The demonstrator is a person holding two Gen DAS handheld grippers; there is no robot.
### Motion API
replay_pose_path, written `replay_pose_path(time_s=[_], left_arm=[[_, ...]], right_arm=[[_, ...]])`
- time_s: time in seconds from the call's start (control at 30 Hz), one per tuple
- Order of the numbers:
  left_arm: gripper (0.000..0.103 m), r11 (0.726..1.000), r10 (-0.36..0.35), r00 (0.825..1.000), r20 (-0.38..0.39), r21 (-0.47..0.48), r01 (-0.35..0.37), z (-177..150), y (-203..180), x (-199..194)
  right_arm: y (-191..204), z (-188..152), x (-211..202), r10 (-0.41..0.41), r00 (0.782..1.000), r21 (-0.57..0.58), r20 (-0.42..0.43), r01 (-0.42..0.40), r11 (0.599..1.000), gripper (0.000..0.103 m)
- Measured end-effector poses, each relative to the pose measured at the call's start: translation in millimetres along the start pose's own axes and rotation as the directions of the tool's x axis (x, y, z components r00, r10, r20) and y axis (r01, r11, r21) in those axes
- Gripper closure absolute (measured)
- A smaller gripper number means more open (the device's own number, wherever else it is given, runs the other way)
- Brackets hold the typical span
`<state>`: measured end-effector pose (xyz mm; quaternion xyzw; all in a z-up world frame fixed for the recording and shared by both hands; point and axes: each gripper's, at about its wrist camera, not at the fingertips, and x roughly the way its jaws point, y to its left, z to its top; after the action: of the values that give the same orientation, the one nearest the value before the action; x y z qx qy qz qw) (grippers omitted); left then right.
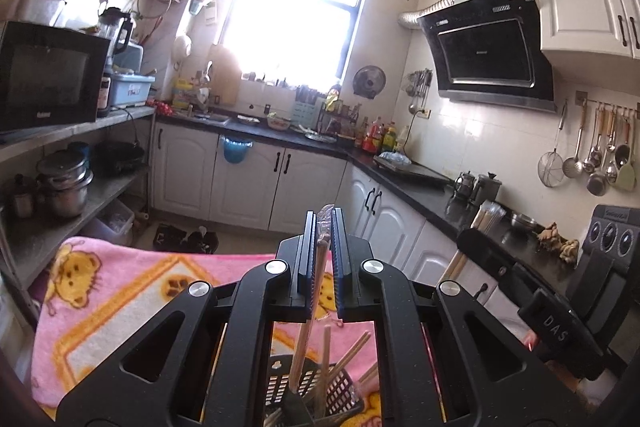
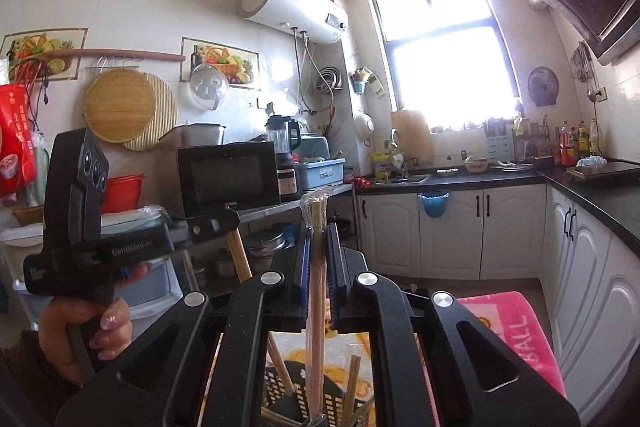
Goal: Organize utensils
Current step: 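Carry both held chopstick pairs up and over the green basket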
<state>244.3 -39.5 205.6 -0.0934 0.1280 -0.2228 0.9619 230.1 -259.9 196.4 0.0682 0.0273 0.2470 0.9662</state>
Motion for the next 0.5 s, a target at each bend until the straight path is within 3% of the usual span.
replay_pose_path(time_s=[0.5], left_arm=[[0.099, 0.999, 0.039, 0.995, -0.094, 0.012, -0.038, -53, 11, 29]], right_arm=[[-8, -52, 28, -0.054, 0.996, -0.002, -0.073, 0.054, 0.999, 0.095]])
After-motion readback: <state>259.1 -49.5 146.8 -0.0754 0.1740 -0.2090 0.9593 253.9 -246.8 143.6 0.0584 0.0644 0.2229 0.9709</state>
